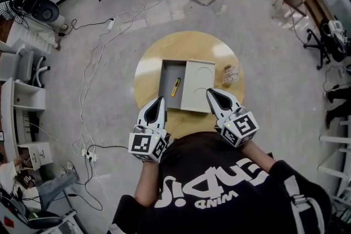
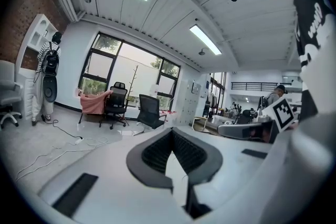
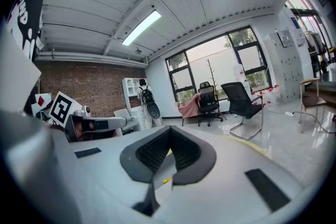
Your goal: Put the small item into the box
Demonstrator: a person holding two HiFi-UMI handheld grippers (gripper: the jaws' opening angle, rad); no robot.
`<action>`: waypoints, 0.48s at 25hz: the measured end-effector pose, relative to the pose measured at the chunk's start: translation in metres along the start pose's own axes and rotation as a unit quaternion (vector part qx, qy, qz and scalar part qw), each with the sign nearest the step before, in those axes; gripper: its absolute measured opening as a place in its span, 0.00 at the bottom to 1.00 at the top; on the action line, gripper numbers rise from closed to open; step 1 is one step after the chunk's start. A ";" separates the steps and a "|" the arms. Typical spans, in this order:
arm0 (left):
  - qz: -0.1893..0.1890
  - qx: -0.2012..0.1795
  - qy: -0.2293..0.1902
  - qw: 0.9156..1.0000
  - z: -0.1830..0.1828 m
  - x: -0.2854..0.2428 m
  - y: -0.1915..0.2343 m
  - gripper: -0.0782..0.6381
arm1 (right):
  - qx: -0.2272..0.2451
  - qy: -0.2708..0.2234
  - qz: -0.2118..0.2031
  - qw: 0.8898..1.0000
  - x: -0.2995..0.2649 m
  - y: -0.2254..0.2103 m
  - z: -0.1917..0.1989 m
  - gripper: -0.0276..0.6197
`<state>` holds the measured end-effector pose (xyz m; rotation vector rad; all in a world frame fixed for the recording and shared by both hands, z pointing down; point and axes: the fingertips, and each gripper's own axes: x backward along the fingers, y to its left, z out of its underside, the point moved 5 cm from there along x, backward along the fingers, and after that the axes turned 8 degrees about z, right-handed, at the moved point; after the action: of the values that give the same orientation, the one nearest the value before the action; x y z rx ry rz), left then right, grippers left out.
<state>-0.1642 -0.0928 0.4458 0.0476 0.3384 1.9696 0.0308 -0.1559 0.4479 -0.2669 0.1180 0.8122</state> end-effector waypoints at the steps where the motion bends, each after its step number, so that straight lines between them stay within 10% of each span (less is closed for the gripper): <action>1: 0.000 0.001 0.001 1.000 0.000 0.000 0.000 0.12 | 0.000 0.000 0.001 1.000 0.000 0.000 0.000 0.05; 12: 0.004 0.004 0.011 1.000 0.005 0.002 -0.005 0.12 | -0.001 -0.006 0.005 1.000 0.004 -0.002 0.001 0.05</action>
<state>-0.1595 -0.0882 0.4492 0.0339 0.3612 1.9779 0.0348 -0.1544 0.4490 -0.2642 0.1080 0.8235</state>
